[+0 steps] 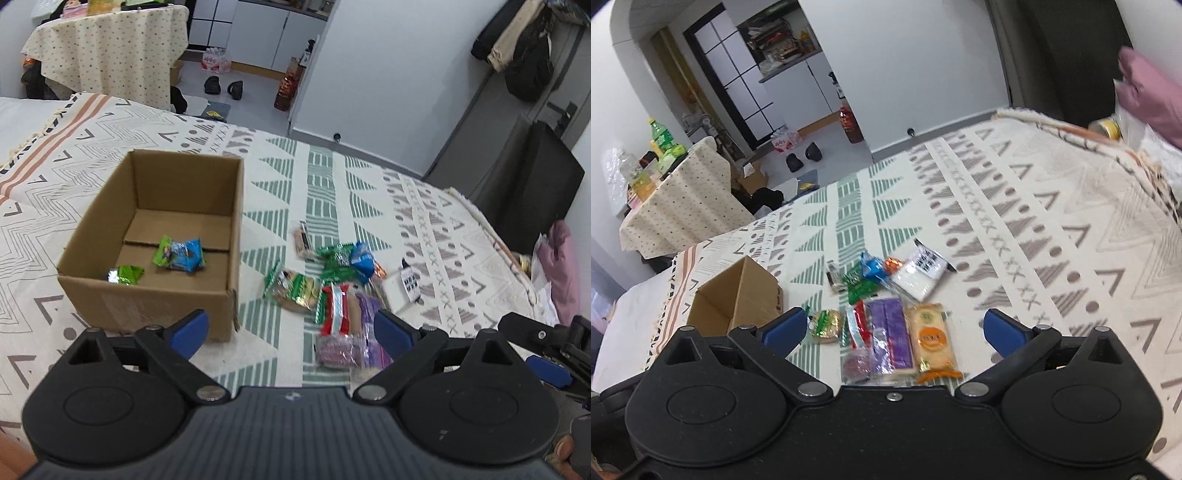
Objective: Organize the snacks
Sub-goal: 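Grasp the purple mesh-wrapped snack with the left tool while the right grasps the orange-labelled biscuit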
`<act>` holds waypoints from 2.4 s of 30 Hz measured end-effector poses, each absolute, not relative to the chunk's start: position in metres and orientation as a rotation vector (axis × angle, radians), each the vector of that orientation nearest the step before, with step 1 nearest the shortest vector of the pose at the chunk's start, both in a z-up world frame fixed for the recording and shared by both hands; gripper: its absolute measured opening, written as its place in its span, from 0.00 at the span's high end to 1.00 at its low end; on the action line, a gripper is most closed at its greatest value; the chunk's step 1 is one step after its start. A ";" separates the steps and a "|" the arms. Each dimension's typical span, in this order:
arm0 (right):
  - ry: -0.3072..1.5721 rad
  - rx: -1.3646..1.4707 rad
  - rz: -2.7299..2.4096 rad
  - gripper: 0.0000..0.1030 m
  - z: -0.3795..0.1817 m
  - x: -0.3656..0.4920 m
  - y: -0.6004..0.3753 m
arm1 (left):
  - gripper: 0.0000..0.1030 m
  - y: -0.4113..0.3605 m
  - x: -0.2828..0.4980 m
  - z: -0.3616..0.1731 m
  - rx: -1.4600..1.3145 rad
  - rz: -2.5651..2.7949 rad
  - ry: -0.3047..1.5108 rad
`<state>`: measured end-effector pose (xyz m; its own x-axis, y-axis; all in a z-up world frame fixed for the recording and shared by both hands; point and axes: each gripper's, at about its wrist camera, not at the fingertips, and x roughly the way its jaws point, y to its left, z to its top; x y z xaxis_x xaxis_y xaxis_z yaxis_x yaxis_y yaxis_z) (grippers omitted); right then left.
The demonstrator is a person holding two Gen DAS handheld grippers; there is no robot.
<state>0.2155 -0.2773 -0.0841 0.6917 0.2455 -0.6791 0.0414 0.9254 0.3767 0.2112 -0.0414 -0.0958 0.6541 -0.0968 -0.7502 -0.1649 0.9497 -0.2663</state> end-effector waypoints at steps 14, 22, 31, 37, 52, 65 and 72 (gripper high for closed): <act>0.886 0.528 0.096 0.11 -0.126 0.230 -0.315 | 0.07 -0.079 0.228 -0.124 -0.265 0.004 0.917; 0.950 0.559 0.124 0.22 -0.154 0.249 -0.316 | 0.10 -0.091 0.251 -0.150 -0.268 -0.012 0.967; 1.003 0.538 0.127 0.25 -0.180 0.268 -0.312 | 0.22 -0.094 0.275 -0.182 -0.293 -0.021 1.015; 1.036 0.513 0.140 0.27 -0.193 0.280 -0.304 | 0.27 -0.094 0.284 -0.198 -0.308 -0.016 1.044; 1.090 0.385 0.188 0.64 -0.207 0.287 -0.282 | 0.59 -0.087 0.285 -0.213 -0.360 -0.035 1.077; 1.008 0.416 0.153 0.67 -0.179 0.266 -0.292 | 0.62 -0.078 0.259 -0.182 -0.355 -0.034 1.018; 0.940 0.447 0.150 0.67 -0.160 0.254 -0.295 | 0.62 -0.071 0.245 -0.158 -0.350 -0.041 0.965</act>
<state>0.2545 -0.2954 -0.1600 0.5871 0.3153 -0.7456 0.0672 0.8988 0.4331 0.2452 -0.0713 -0.1585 0.5735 -0.1889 -0.7971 -0.1202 0.9431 -0.3100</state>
